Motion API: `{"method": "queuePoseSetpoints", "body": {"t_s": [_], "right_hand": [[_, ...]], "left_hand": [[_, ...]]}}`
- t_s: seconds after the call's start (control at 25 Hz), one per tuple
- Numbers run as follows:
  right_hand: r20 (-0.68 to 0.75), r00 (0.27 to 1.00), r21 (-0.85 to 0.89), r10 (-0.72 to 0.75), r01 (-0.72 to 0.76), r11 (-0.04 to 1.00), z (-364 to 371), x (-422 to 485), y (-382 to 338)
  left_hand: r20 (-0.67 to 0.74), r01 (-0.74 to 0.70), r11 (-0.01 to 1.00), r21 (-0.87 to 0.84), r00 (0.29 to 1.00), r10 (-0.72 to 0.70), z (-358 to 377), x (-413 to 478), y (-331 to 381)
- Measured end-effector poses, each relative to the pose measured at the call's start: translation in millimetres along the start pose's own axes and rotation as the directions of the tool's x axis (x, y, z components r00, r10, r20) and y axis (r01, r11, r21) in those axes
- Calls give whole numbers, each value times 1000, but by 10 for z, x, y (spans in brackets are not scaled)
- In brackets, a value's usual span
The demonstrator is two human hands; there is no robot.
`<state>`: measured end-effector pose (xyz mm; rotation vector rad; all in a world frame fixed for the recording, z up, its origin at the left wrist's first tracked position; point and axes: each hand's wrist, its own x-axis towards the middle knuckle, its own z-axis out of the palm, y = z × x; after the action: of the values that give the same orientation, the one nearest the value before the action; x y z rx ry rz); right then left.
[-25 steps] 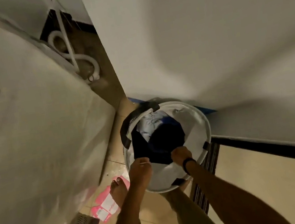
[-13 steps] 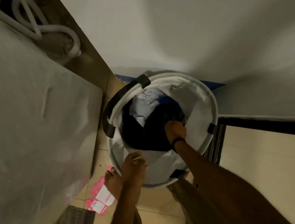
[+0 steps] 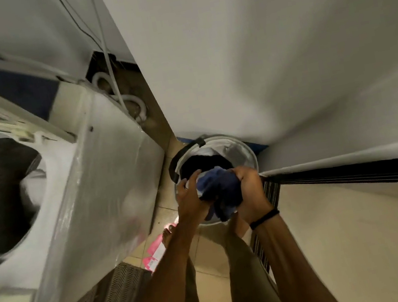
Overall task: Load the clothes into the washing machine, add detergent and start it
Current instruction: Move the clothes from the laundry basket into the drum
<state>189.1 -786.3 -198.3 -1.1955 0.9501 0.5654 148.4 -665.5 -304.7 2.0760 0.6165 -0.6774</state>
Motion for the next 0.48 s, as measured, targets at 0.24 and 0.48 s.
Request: {"method": "queuePoseSetpoints", "body": {"t_s": [0.24, 0.48], "right_hand": [[11, 937, -185, -348, 344, 921, -82, -995, -492], [-252, 500, -491, -829, 672, 554, -338, -1727, -882]], "left_hand": [[56, -196, 979, 50, 980, 193, -621, -629, 554], [95, -517, 840, 165, 856, 508, -1641, -1211, 1048]]}}
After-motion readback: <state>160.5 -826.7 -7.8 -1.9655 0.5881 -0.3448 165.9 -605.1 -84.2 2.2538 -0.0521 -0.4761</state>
